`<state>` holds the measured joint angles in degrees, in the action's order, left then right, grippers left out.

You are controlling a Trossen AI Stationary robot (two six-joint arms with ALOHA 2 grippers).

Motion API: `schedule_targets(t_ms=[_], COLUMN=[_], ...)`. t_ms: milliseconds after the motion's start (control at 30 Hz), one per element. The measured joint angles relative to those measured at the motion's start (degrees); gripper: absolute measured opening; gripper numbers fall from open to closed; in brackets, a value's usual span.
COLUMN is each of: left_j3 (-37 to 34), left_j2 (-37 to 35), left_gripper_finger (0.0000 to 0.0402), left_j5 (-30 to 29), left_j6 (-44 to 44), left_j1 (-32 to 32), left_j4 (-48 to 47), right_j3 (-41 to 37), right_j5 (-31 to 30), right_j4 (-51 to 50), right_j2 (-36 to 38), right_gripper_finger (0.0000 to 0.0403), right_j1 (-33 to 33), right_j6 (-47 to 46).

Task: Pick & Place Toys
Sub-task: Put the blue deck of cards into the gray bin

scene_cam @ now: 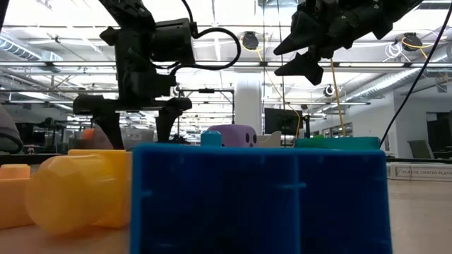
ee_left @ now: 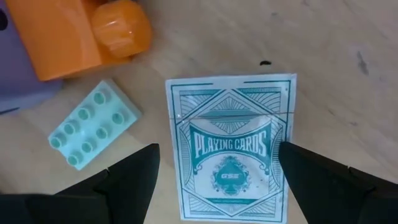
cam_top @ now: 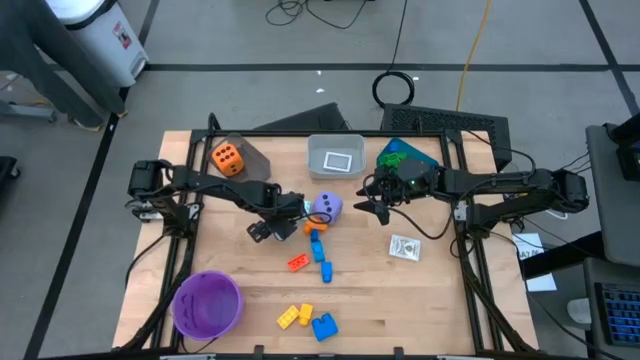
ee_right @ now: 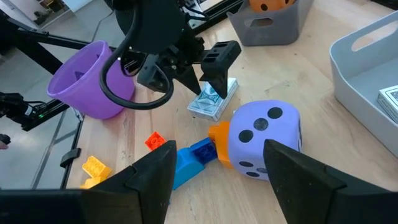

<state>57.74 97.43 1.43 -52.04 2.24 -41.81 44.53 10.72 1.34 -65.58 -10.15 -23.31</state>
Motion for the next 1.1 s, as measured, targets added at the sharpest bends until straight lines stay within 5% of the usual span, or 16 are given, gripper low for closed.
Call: schedule_targets(t_ms=[867, 1100], left_j3=[0.98, 0.98], left_j2=[0.24, 0.19], left_gripper_finger=[0.0337, 0.0276], left_j5=[3.61, 3.60], left_j6=[6.76, 10.54], left_j1=[-0.07, -0.07], left_j4=[-4.69, -4.63], right_j3=[0.00, 0.00], right_j5=[-0.04, -0.06], right_j4=[0.07, 0.07], right_j2=[0.00, 0.00], right_gripper_finger=[0.0233, 0.0233], right_j1=[-0.01, -0.01], right_j6=[1.55, 1.52])
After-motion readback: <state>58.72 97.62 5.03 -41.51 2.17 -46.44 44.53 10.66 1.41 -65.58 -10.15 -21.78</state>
